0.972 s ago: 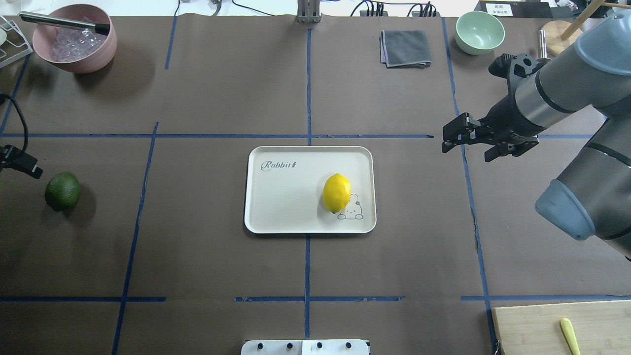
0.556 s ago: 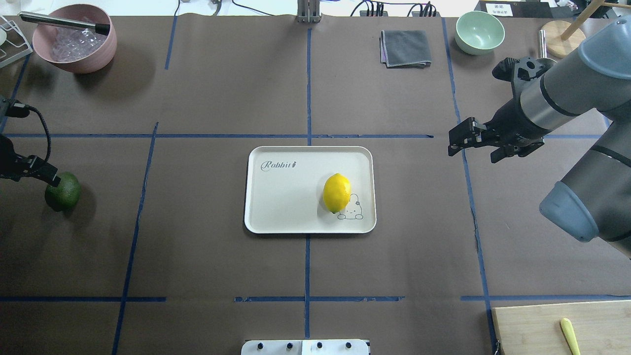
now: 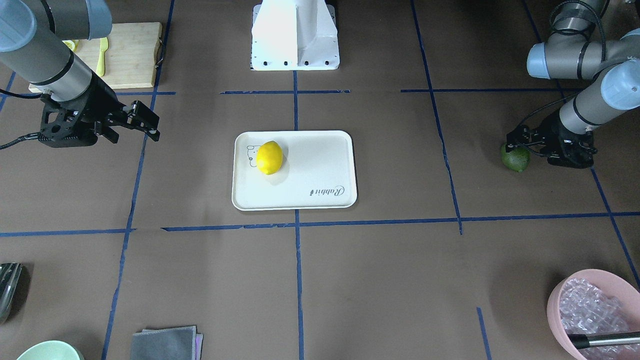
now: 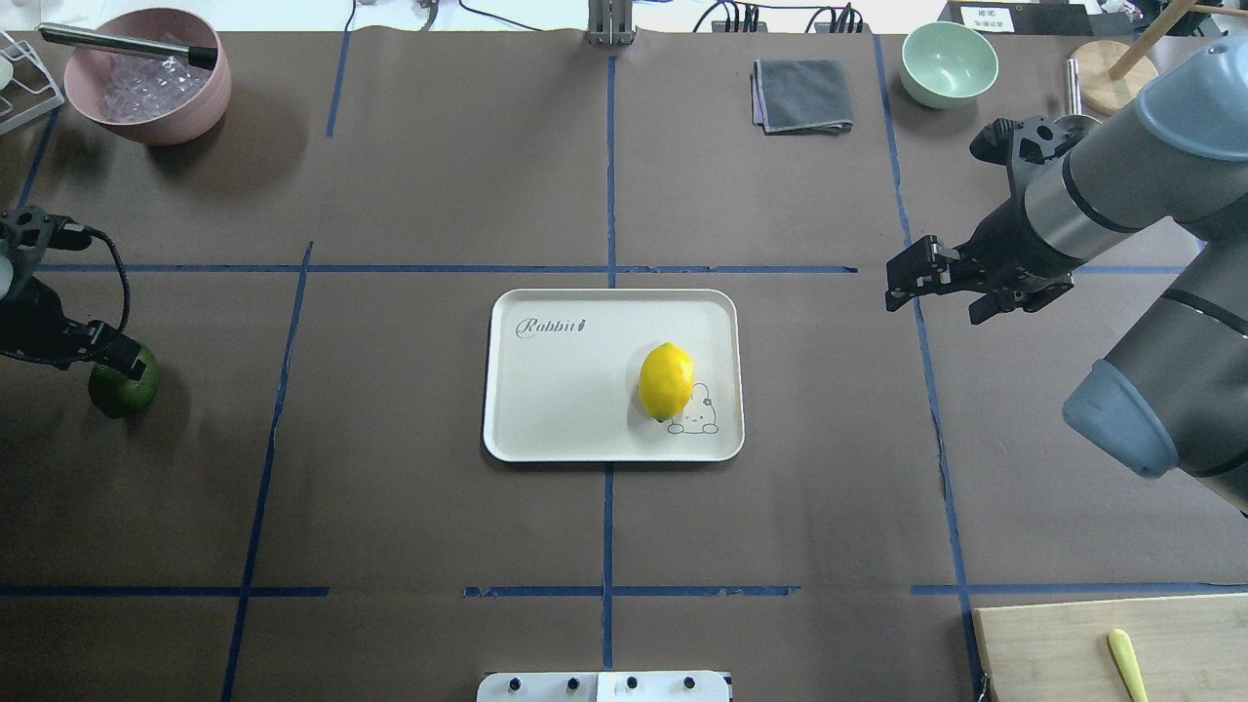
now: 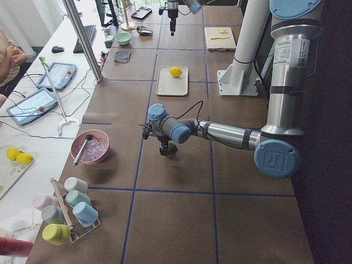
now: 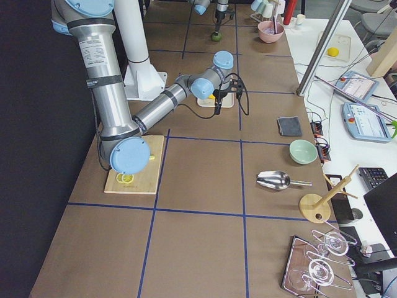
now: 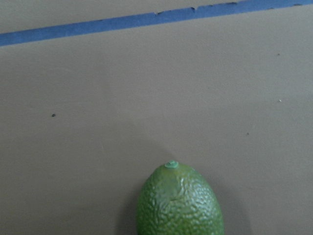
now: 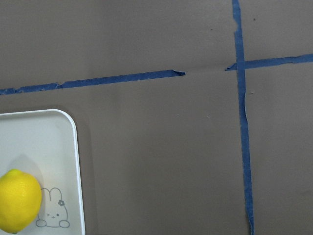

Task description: Place all lemons on tray

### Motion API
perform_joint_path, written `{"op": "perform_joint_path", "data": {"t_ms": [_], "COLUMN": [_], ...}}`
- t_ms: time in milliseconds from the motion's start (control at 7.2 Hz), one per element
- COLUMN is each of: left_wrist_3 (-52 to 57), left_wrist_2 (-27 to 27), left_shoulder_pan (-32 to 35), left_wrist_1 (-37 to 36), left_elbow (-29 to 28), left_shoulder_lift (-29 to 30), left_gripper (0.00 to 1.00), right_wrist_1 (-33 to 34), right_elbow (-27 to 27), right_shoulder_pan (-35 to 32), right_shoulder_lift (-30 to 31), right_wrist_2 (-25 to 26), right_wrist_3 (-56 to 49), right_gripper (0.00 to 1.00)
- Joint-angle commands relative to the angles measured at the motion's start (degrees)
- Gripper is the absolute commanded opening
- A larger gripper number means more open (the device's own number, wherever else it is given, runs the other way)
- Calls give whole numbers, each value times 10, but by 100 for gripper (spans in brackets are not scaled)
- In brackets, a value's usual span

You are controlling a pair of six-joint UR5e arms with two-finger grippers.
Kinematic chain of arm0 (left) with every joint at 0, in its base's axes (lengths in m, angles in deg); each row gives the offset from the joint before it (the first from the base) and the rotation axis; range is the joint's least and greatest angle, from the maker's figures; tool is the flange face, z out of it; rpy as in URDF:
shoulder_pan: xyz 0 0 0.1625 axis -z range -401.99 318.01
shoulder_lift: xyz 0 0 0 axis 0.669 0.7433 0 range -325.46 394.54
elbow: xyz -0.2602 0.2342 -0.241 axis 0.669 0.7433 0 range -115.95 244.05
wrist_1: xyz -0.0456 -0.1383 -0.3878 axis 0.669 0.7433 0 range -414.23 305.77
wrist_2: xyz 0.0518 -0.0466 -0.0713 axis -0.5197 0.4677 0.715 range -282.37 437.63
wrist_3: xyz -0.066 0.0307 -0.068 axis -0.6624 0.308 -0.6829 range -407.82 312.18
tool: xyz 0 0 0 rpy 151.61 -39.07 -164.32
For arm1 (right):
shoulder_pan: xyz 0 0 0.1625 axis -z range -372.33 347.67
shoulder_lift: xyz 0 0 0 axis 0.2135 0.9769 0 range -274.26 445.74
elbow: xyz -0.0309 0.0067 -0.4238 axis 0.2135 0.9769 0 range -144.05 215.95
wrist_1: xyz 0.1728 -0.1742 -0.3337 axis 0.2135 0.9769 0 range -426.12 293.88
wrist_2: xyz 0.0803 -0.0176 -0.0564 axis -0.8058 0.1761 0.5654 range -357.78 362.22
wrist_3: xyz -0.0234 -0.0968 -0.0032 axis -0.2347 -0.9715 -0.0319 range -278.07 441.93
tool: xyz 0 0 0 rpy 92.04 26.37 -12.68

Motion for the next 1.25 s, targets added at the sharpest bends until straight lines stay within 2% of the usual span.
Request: {"op": "perform_joint_path", "data": {"t_ms": [0, 694, 833, 972, 1111], "left_wrist_3": [-3, -1, -1, -3, -37], "left_wrist_2": [0, 0, -1, 0, 0], "left_shoulder_pan": [-10, -29, -30, -30, -30], "left_wrist_1": [5, 5, 5, 5, 5], "left_elbow": [-12, -38, -39, -38, -30], "left_shoulder_lift": [2, 24, 24, 24, 29], "left_gripper": [100, 100, 82, 31, 0], "right_wrist_1": [0, -1, -1, -1, -1], "right_elbow": [1, 4, 5, 6, 6], "right_shoulder_pan": [0, 0, 0, 0, 0], "right_shoulder_lift": [0, 1, 1, 0, 1], "right_wrist_2": [0, 0, 0, 0, 0], "right_wrist_3": [0, 0, 0, 0, 0], "right_gripper": [100, 100, 100, 100, 100]}}
